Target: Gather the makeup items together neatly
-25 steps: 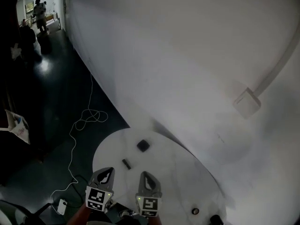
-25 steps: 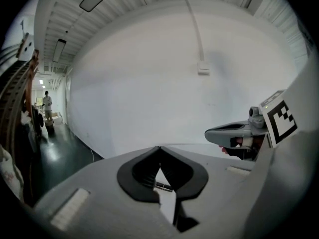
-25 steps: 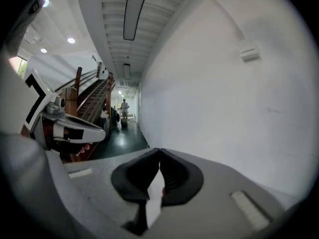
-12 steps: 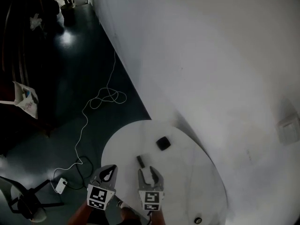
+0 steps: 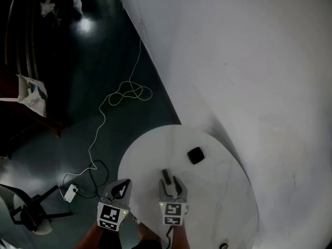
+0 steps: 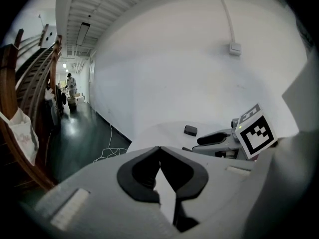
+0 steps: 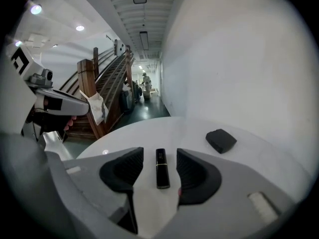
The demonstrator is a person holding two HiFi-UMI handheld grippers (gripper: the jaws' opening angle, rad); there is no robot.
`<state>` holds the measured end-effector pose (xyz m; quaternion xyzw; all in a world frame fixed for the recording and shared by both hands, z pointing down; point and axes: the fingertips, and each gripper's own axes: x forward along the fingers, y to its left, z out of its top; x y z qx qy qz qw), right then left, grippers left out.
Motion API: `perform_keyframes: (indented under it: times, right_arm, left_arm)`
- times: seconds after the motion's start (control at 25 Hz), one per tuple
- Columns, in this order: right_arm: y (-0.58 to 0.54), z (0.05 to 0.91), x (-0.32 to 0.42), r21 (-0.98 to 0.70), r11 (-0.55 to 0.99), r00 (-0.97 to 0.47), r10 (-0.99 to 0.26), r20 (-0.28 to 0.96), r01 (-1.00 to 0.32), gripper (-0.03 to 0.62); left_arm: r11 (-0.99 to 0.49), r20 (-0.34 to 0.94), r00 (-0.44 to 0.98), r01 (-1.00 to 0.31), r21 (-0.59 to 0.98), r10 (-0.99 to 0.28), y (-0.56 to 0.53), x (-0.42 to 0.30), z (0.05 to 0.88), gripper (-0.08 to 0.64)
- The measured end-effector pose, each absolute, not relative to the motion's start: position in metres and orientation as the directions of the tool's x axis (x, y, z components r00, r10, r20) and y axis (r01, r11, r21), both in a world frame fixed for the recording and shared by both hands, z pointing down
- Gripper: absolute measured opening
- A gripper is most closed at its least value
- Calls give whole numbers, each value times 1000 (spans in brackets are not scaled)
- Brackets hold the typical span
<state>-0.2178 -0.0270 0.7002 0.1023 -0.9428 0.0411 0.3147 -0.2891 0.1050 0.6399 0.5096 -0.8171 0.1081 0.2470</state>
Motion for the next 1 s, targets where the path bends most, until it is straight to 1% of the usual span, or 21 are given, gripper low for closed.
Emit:
perform_keyframes:
  times: [0.28, 0.44, 0.48, 0.52, 0.56, 0.68, 1.0]
  right_arm:
    - [-23, 730, -223, -25, 981, -732, -127, 670, -193, 212]
    - [-21, 736, -221, -23, 981, -714, -124, 689, -193, 210]
    - [-21, 737, -221, -15, 981, -709, -131, 693, -196, 204]
    - [-22, 737, -221, -4, 980, -704, -139, 697, -198, 170]
    - [-23, 738, -221, 8, 980, -697, -147, 702, -199, 151]
    - [-24, 740, -221, 35, 980, -684, -162, 711, -196, 107]
    - [-21, 740, -225, 37, 981, -681, -160, 714, -191, 104]
  left_arm:
    - [482, 529, -369, -872, 88, -764, 113, -293, 652, 11]
    - [486, 533, -368, -869, 94, -762, 117, -292, 654, 11]
    - [487, 534, -368, -868, 95, -761, 119, -292, 654, 11]
    - [488, 534, -369, -867, 97, -761, 120, -292, 654, 11]
    - [491, 535, -370, -866, 98, -759, 121, -292, 655, 11]
    - [497, 539, -372, -861, 103, -756, 122, -290, 659, 11]
    - [491, 530, -372, -865, 99, -762, 123, -292, 654, 11]
